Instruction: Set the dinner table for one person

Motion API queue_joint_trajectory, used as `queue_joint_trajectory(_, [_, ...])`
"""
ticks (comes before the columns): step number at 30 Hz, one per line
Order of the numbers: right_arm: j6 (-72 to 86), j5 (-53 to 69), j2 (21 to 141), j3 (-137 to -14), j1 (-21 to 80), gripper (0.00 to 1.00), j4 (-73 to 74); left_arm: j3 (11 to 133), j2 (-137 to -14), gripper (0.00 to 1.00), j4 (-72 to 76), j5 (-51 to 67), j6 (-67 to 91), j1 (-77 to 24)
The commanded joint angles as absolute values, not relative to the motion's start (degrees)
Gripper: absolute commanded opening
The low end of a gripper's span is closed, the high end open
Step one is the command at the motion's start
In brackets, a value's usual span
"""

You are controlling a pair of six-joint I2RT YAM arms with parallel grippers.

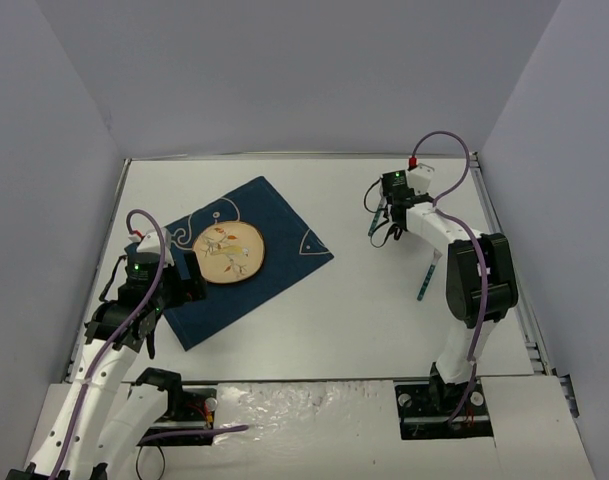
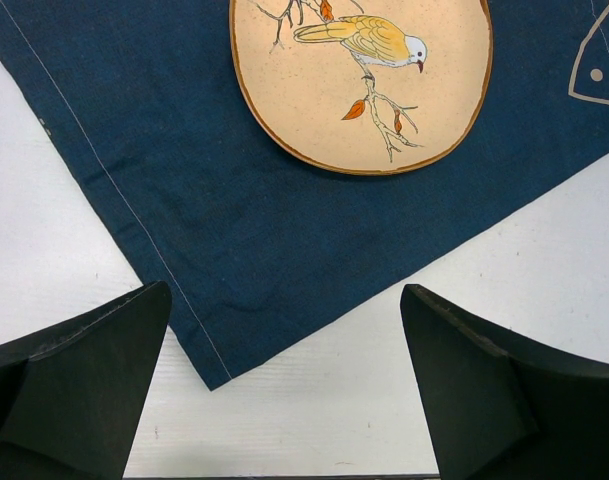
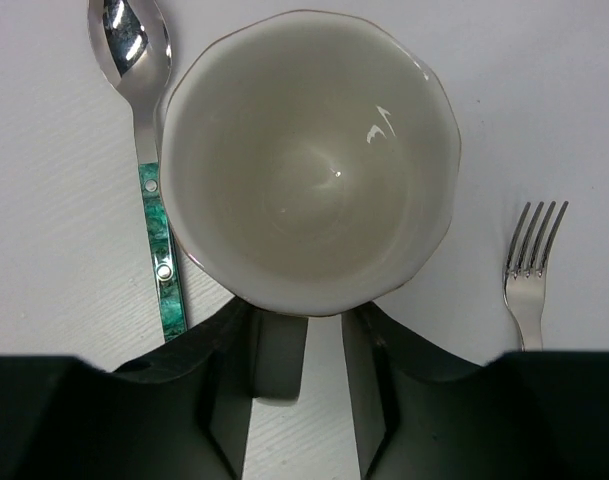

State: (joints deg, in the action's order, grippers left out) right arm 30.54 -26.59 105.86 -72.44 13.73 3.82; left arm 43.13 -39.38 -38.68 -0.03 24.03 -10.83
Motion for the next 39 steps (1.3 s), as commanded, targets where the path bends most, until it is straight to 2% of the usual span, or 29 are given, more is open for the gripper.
queue_joint_trajectory(1, [29.33, -26.93, 105.37, -74.43, 13.25, 0.23, 0.54, 43.68, -39.63, 0.97, -35.60, -0.80, 23.04, -11.08])
queue_joint_trajectory(6, [27.58, -26.45, 103.45, -73.30, 13.10, 0.00, 0.53, 43.68, -39.46, 0.97, -35.60, -1.05, 23.12, -11.08])
queue_joint_trajectory(14, [11.45, -18.82, 92.78, -71.52, 14.33, 0.00, -4.13, 43.86, -39.19, 0.97, -35.59, -1.31, 23.03, -11.07])
queue_joint_trajectory(21, [-2.61, -2.57, 89.60, -80.46, 17.42, 0.00, -5.33, 44.28, -39.02, 0.97, -35.98, -0.88, 23.03, -11.09])
queue_joint_trajectory(32, [-16.05, 23.47, 107.28, -100.81, 25.17, 0.00, -6.51, 44.61, -38.36, 0.97, -36.56, -4.24, 23.55, -11.07])
queue_joint_trajectory(39, [-20.57, 29.70, 118.20, -111.26, 28.38, 0.00, -6.96, 43.86, -36.92, 0.97, -36.47, -6.85, 24.08, -11.07])
